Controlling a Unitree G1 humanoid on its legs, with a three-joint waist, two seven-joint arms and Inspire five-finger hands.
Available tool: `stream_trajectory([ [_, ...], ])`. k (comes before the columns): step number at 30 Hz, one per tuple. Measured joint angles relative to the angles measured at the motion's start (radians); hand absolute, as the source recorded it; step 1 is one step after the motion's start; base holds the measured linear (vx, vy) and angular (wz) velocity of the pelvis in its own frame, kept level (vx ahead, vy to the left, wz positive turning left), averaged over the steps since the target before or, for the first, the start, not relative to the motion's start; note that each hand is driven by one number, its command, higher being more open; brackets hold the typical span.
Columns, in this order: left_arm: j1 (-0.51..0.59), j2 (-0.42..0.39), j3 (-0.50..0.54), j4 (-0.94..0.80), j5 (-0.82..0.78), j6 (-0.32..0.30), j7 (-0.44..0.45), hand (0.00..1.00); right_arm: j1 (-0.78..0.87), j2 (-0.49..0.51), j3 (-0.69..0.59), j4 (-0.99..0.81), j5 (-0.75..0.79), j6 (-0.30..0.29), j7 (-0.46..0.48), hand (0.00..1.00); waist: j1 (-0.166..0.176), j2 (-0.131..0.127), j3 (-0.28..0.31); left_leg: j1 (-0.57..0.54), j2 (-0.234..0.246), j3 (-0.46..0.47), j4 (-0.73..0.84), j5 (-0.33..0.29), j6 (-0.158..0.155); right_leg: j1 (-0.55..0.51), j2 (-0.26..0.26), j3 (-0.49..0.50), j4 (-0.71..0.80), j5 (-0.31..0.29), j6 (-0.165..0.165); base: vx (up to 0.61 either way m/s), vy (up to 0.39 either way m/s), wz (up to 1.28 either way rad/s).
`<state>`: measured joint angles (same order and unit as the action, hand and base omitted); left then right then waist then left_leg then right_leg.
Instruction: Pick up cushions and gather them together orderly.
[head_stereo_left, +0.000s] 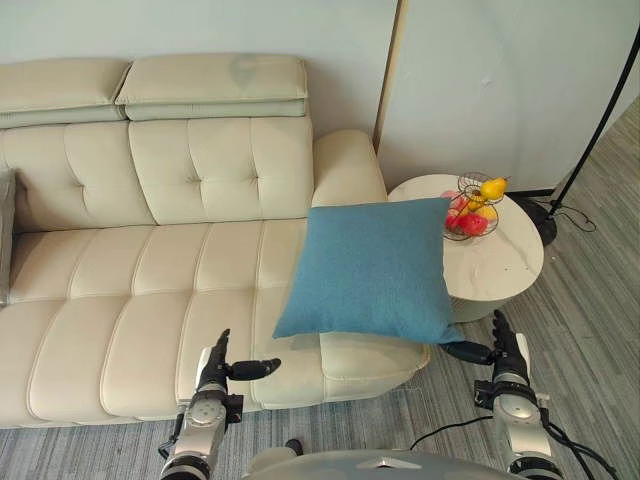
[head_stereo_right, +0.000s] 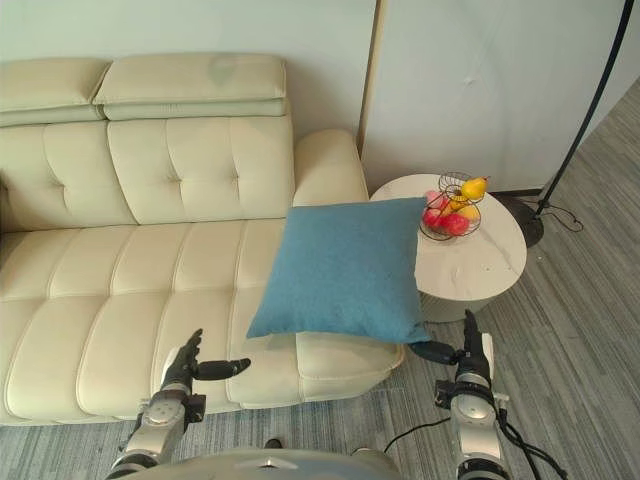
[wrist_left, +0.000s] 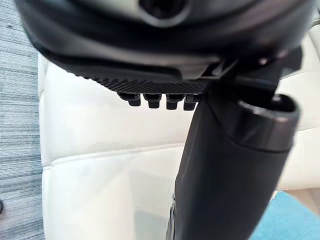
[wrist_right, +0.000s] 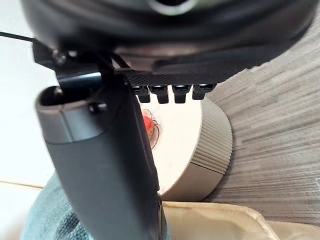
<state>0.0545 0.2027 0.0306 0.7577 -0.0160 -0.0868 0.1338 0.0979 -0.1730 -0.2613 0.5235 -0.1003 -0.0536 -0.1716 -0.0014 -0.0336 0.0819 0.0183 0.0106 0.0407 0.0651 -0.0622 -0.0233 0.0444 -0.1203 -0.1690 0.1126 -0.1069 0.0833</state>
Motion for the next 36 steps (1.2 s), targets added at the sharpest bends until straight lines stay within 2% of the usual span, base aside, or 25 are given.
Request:
stream_trajectory([
  [7,0.012,0.000,0.026,-0.052,-0.015,0.000,0.000,1.00,0.024,0.013,-0.035,-0.070,-0.034,0.000,-0.001,1.00,-0.012,0.007,0.003,0.013,-0.001,0.003,-0.051,0.038,0.008,-0.009,0.003,0.007,-0.015,0.028,-0.002,-0.08,0.014,-0.03],
  [14,0.019,0.004,0.036,-0.091,-0.014,0.002,0.010,1.00,0.032,0.013,-0.036,-0.145,0.058,0.000,0.004,1.00,-0.022,0.023,0.002,-0.001,0.002,0.032,-0.115,0.078,0.005,-0.065,0.010,0.043,-0.021,0.059,-0.001,-0.07,0.016,-0.12],
  [21,0.014,0.011,0.037,-0.149,-0.020,0.002,0.020,1.00,0.032,0.013,-0.032,-0.218,0.183,-0.004,0.029,1.00,-0.027,0.024,0.002,-0.002,0.001,0.032,-0.116,0.082,0.011,-0.064,0.012,0.043,-0.033,0.061,0.000,0.02,0.001,0.00],
  [27,0.007,0.010,0.036,-0.173,-0.024,0.002,0.020,1.00,0.031,0.022,-0.033,-0.309,0.261,-0.048,0.037,1.00,-0.030,0.024,0.001,-0.001,0.002,0.032,-0.116,0.082,0.011,-0.062,0.013,0.044,-0.034,0.061,0.000,0.00,0.000,0.00],
  [36,0.007,0.007,0.031,-0.177,-0.033,0.002,0.021,1.00,0.032,0.062,-0.033,-0.314,0.372,-0.050,0.042,1.00,-0.033,0.024,0.001,-0.005,0.003,0.033,-0.116,0.082,0.011,-0.068,0.014,0.046,-0.032,0.061,-0.001,-0.02,0.003,0.00],
])
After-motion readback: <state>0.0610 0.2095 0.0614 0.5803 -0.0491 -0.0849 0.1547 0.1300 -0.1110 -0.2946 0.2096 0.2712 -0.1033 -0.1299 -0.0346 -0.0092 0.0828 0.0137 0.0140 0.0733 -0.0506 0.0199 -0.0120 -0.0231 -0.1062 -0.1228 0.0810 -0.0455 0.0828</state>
